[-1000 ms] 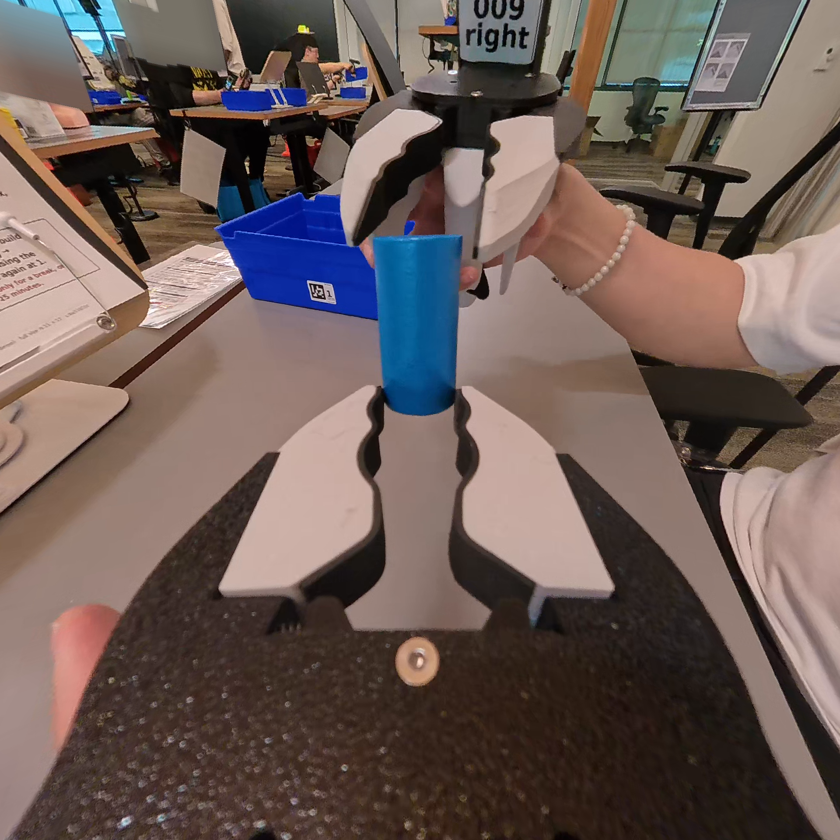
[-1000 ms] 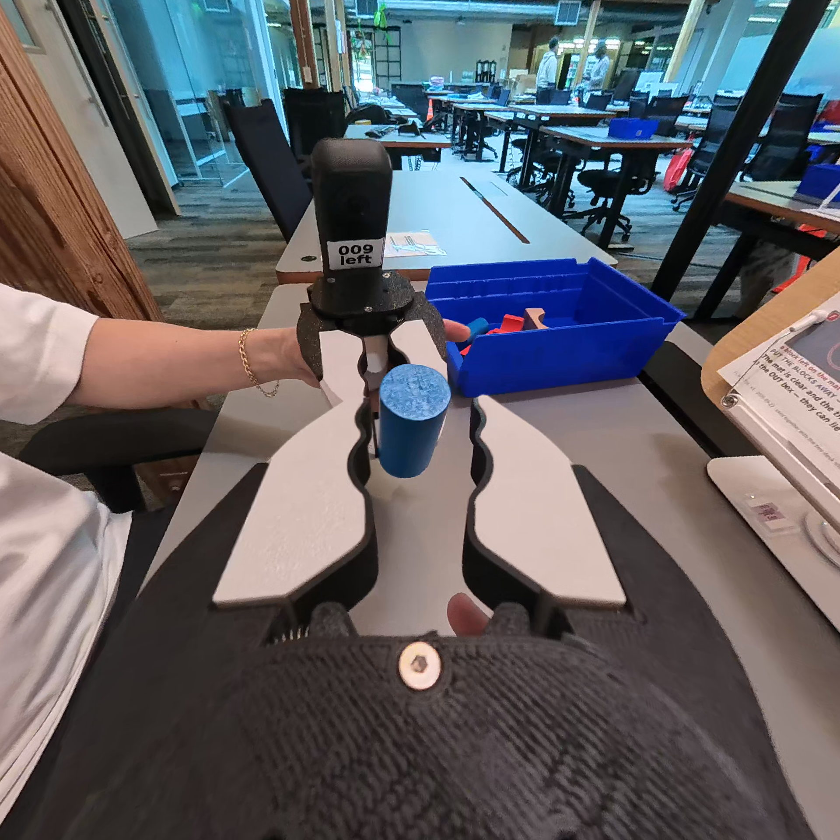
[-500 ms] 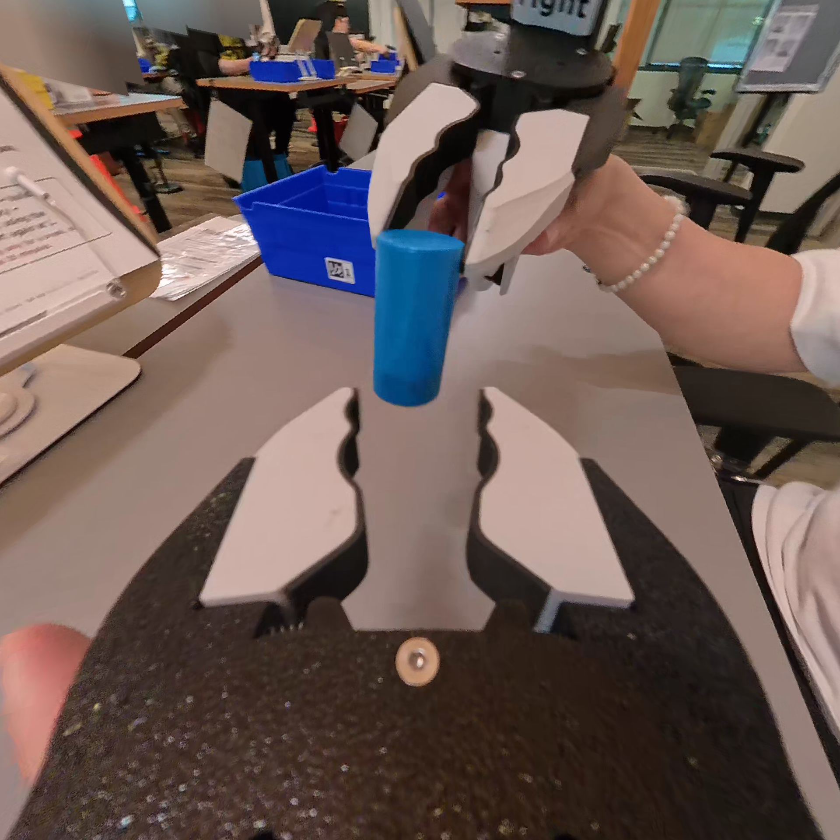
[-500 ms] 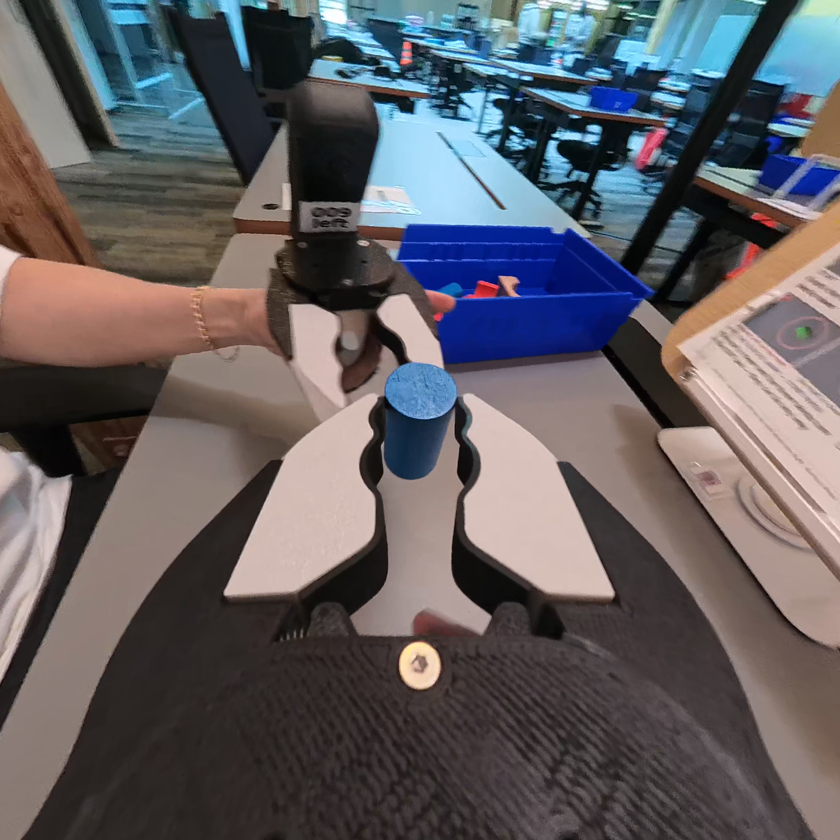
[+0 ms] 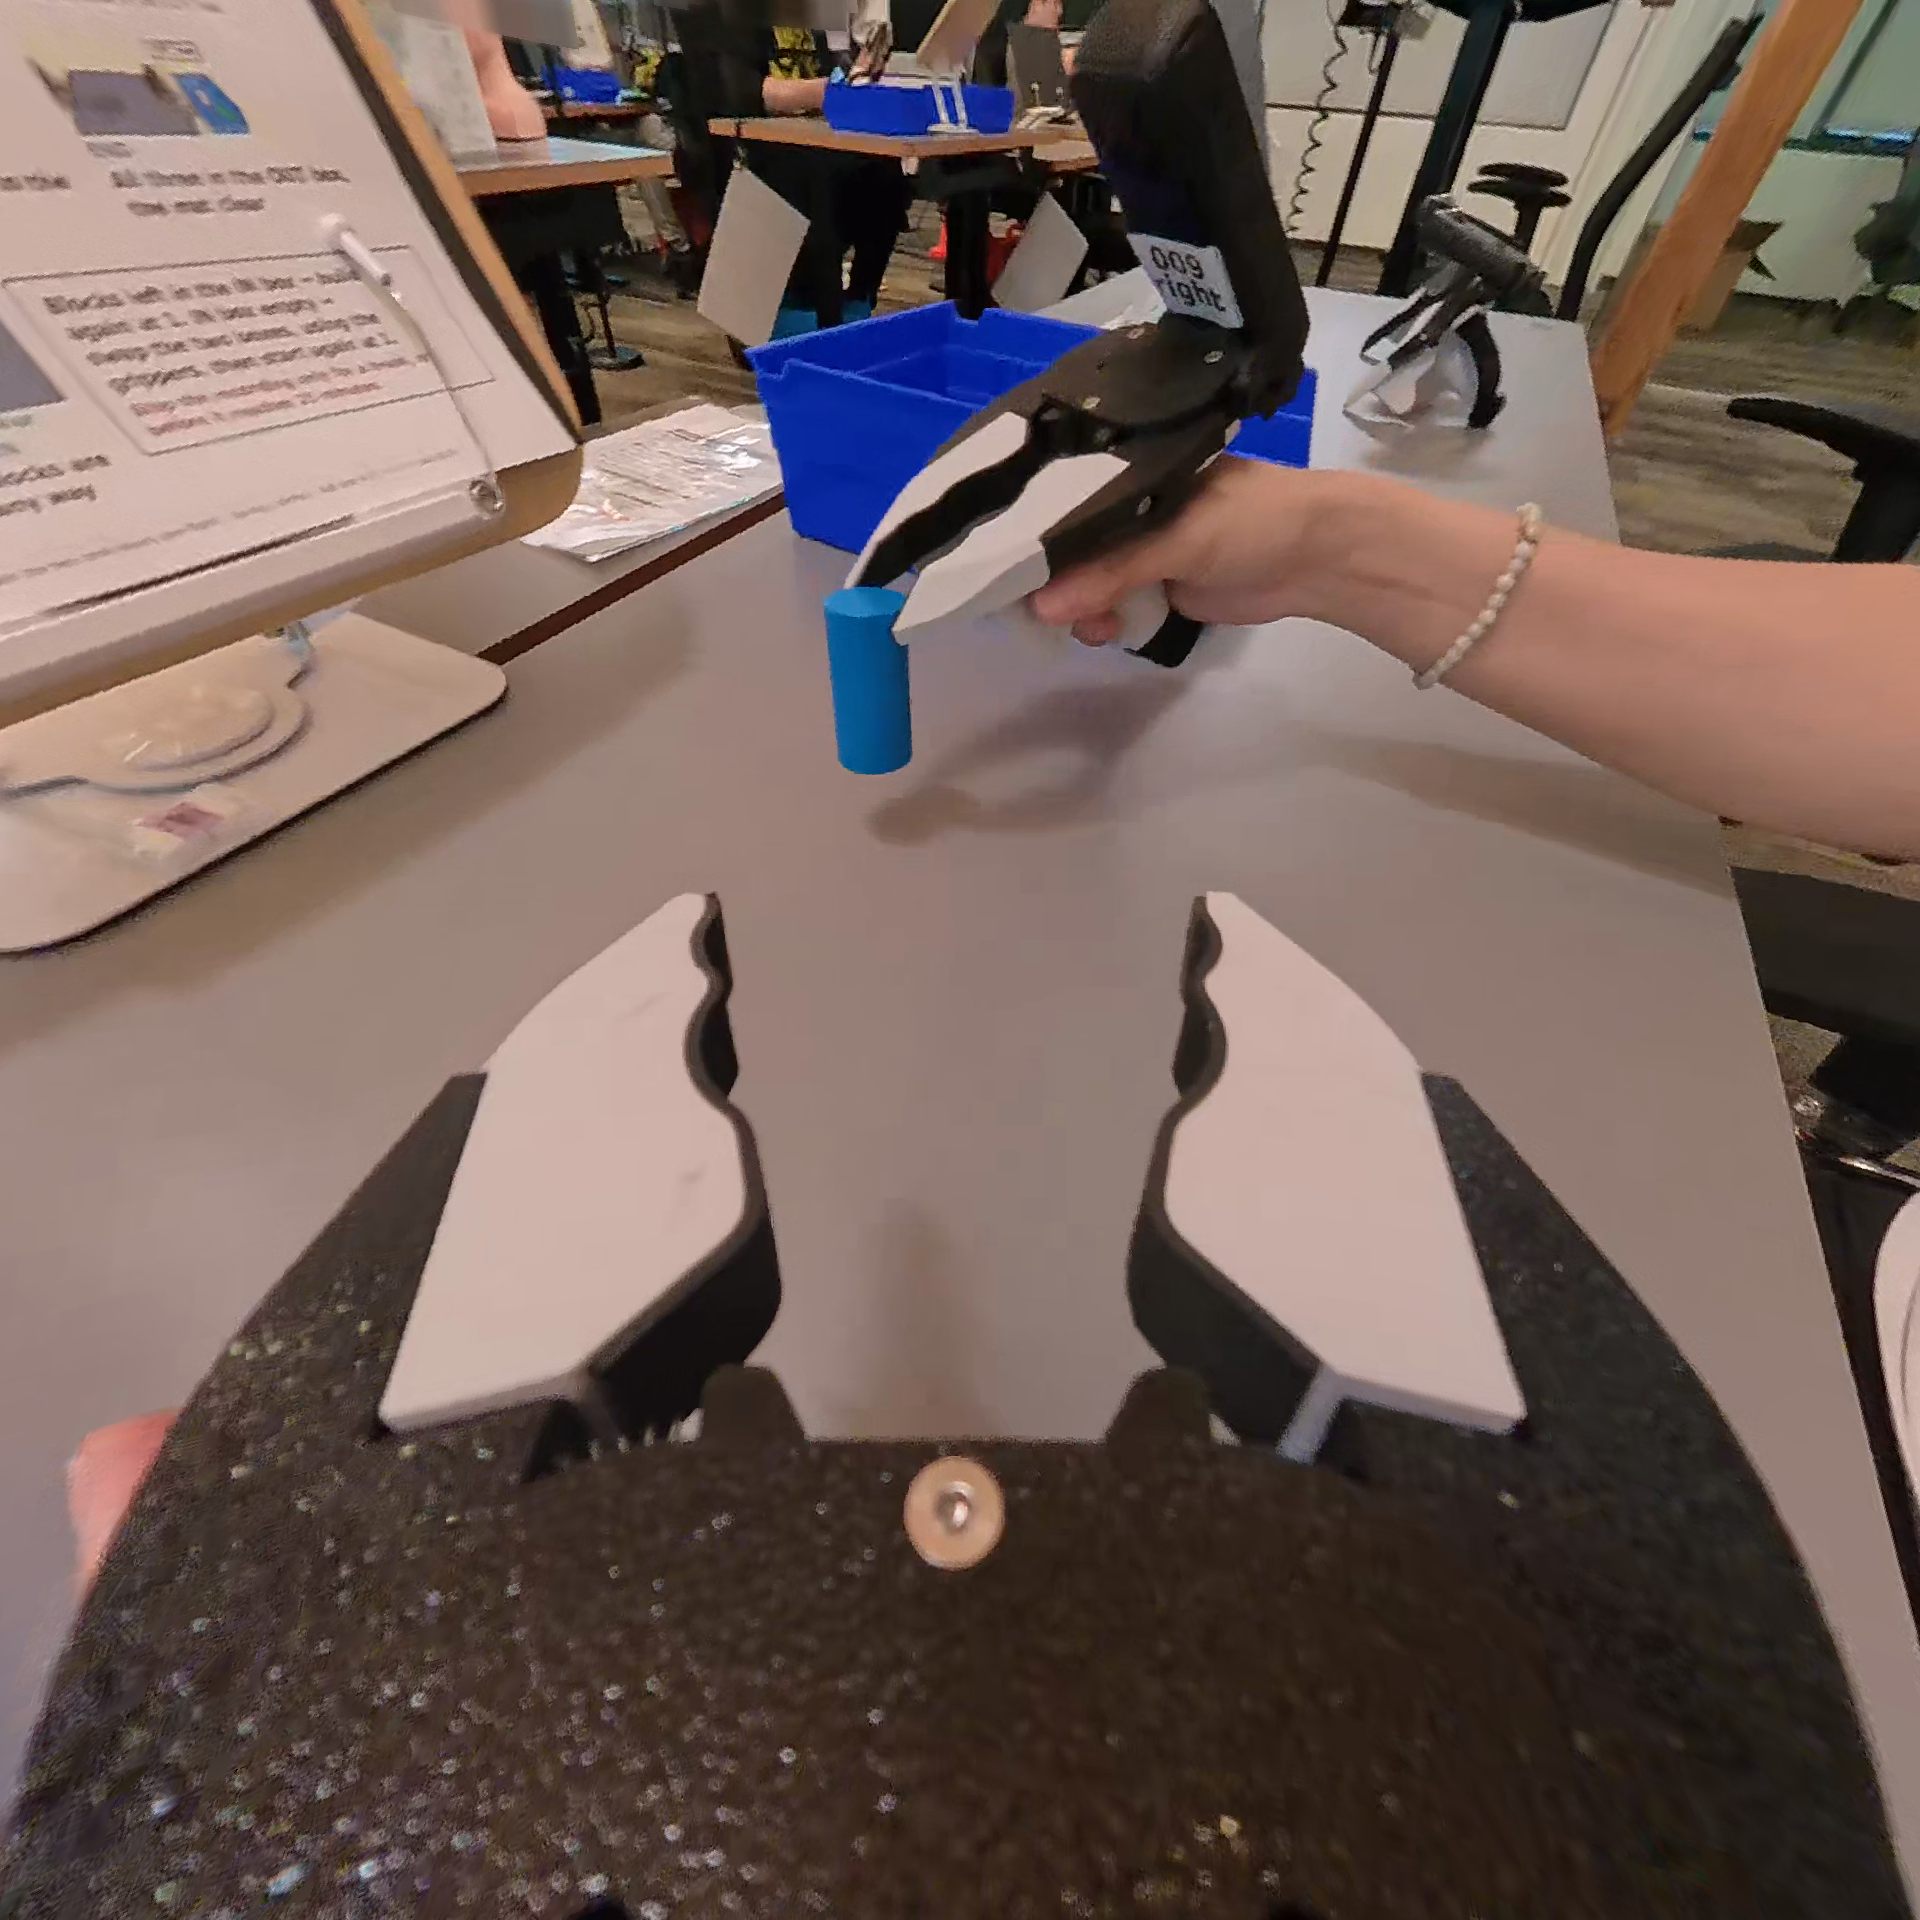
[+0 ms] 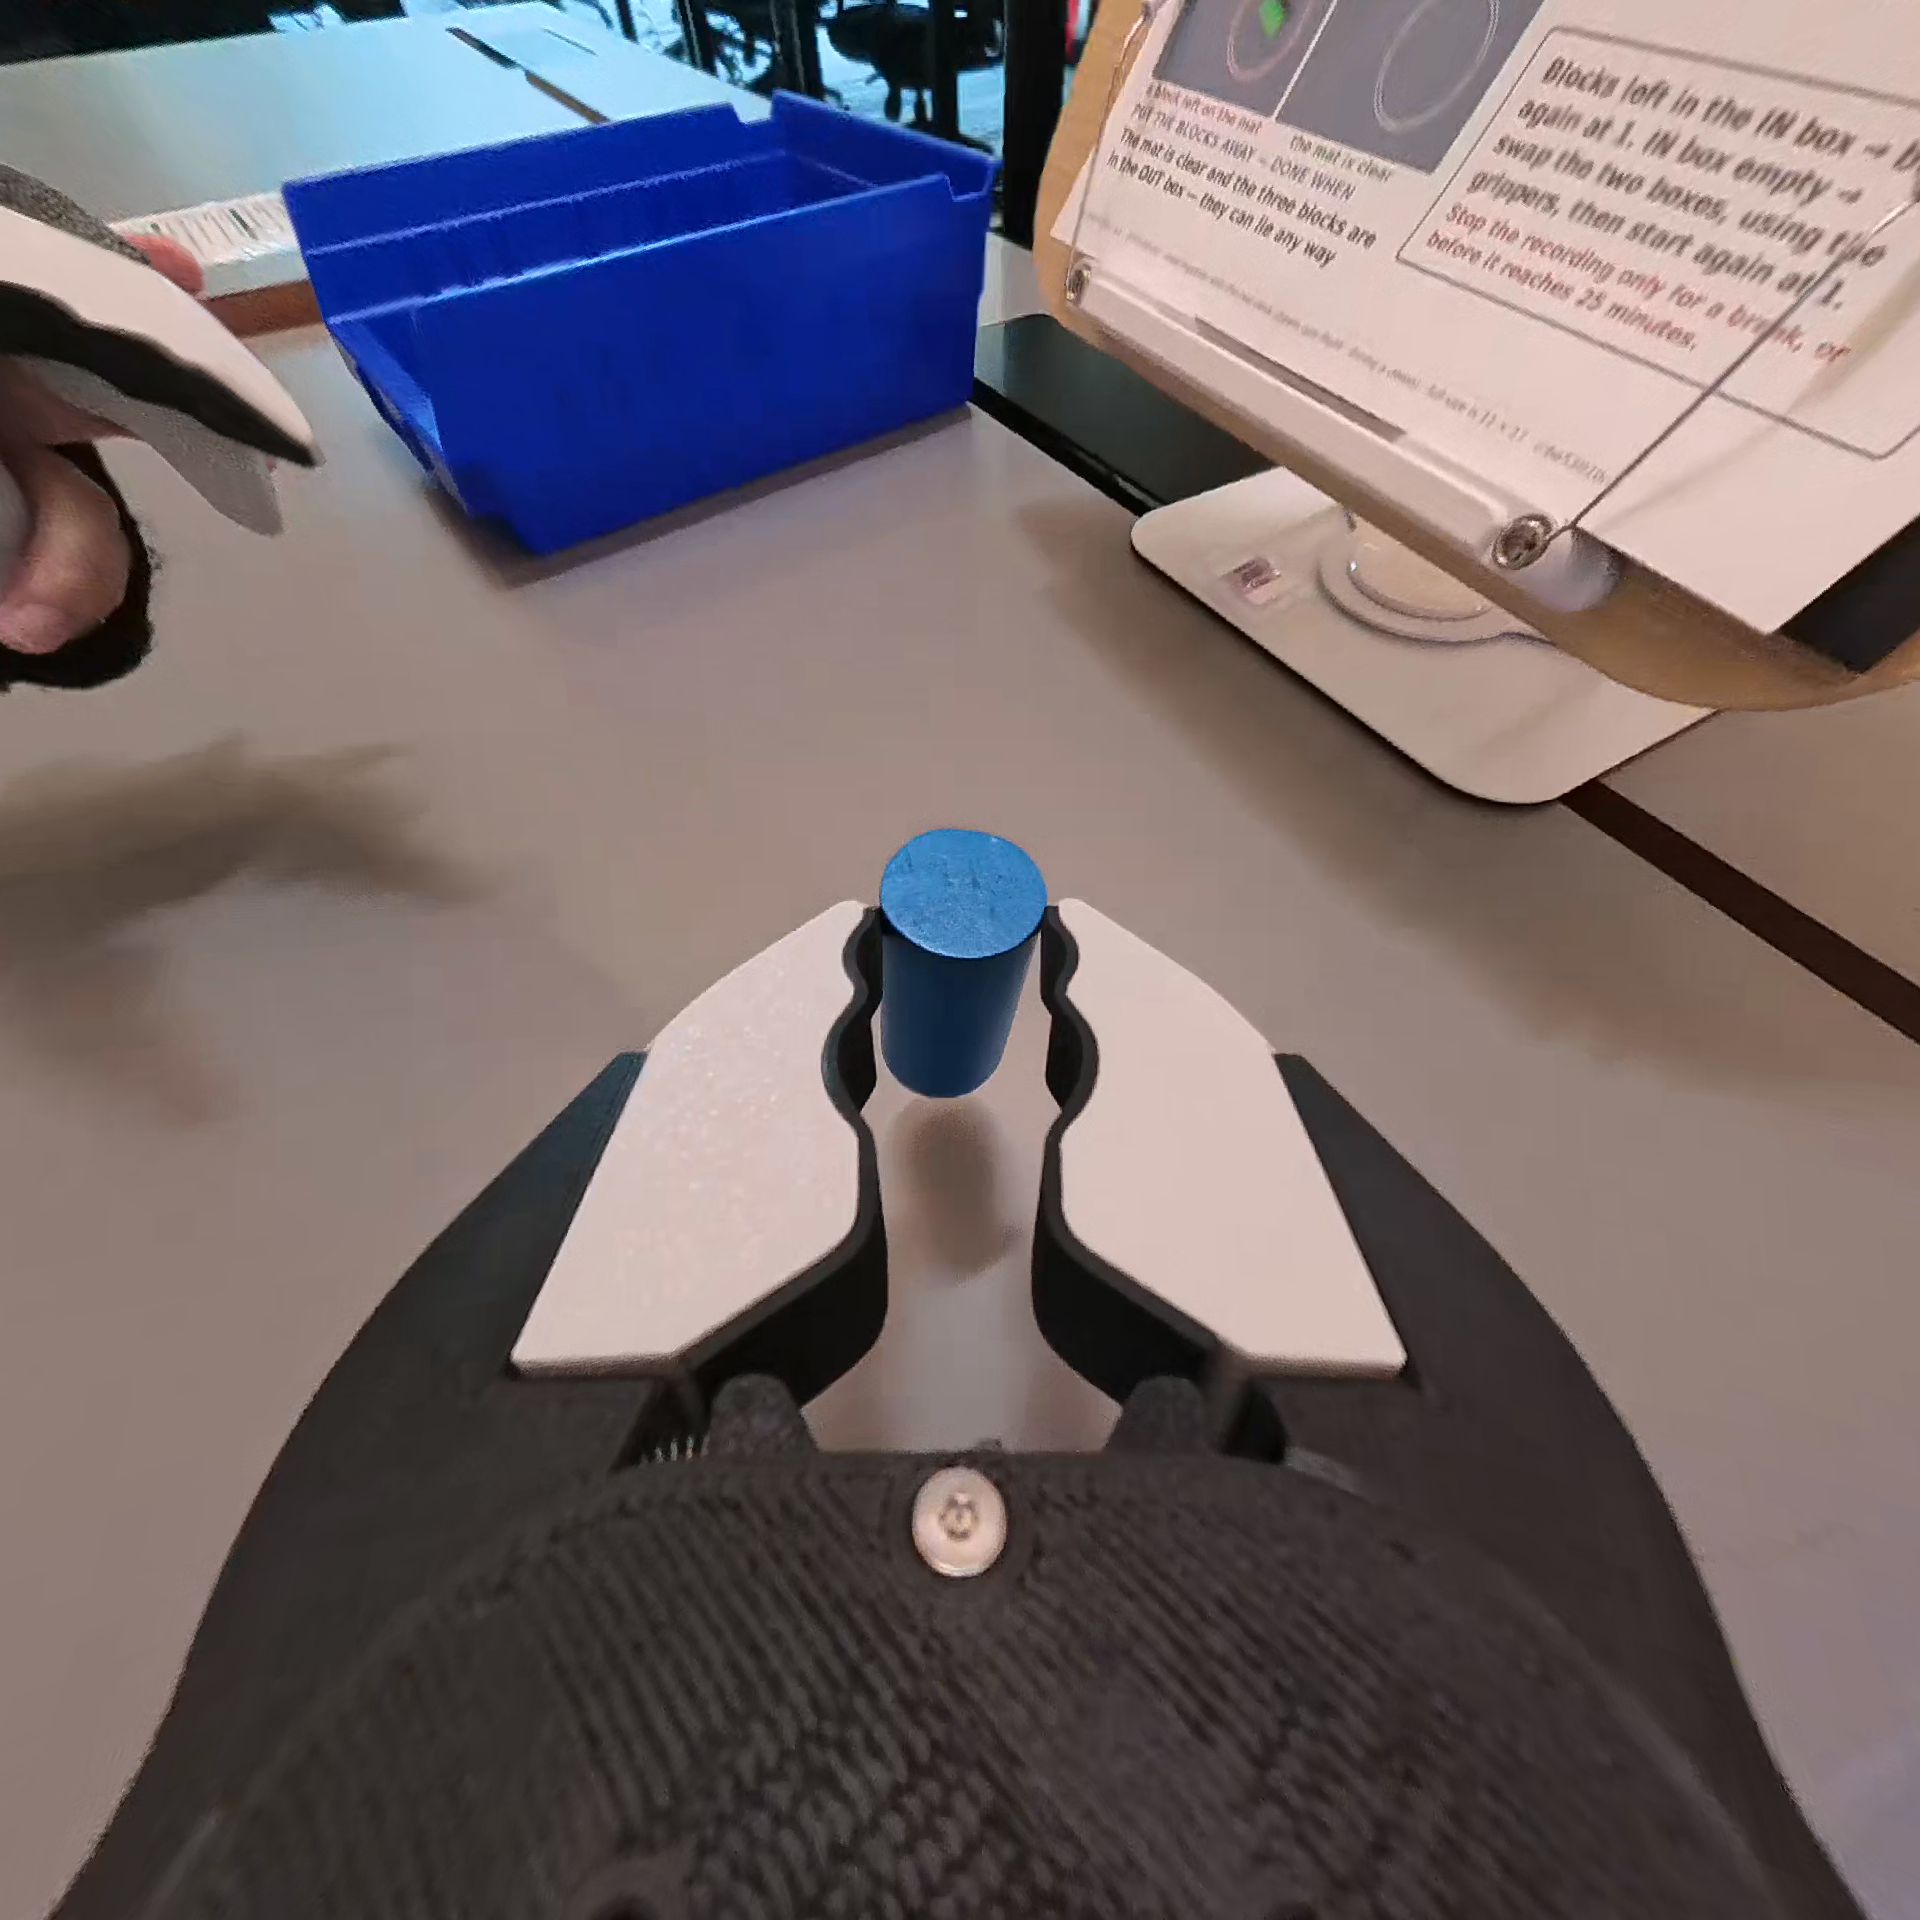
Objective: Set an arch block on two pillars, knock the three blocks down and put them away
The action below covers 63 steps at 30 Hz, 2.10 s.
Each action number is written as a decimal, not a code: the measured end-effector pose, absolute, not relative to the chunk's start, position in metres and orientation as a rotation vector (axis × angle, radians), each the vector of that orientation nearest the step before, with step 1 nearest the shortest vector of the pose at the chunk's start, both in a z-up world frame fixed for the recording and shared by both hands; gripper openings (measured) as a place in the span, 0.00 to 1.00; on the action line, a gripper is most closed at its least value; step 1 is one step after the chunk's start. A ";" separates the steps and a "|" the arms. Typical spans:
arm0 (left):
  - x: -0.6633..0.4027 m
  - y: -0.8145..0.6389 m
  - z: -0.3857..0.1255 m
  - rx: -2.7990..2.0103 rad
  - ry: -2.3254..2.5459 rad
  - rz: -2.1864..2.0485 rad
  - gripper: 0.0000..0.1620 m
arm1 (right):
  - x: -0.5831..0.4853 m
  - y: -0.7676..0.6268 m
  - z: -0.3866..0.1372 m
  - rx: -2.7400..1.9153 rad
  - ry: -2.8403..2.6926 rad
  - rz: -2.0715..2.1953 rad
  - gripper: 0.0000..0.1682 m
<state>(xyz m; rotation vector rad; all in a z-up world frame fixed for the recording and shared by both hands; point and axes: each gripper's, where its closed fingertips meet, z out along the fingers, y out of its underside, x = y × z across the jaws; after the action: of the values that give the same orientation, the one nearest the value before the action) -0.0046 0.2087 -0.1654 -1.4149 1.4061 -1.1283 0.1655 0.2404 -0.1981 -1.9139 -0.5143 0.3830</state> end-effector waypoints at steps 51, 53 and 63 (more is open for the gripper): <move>-0.235 0.414 -0.170 -2.726 0.570 -0.615 0.39 | 0.177 0.221 -0.169 -1.880 -0.425 0.267 0.53; -0.243 0.426 -0.186 -2.857 0.518 -0.596 0.40 | 0.172 0.213 -0.167 -1.886 -0.427 0.255 0.52; -0.256 0.439 -0.258 -3.239 0.280 -0.325 0.37 | 0.149 0.187 -0.179 -1.905 -0.514 0.268 0.52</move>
<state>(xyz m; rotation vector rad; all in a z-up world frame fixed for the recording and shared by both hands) -0.2559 0.4394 -0.2585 -3.2390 0.2804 -0.3254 0.1491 0.1868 -0.1793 -1.9046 -0.5139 0.2680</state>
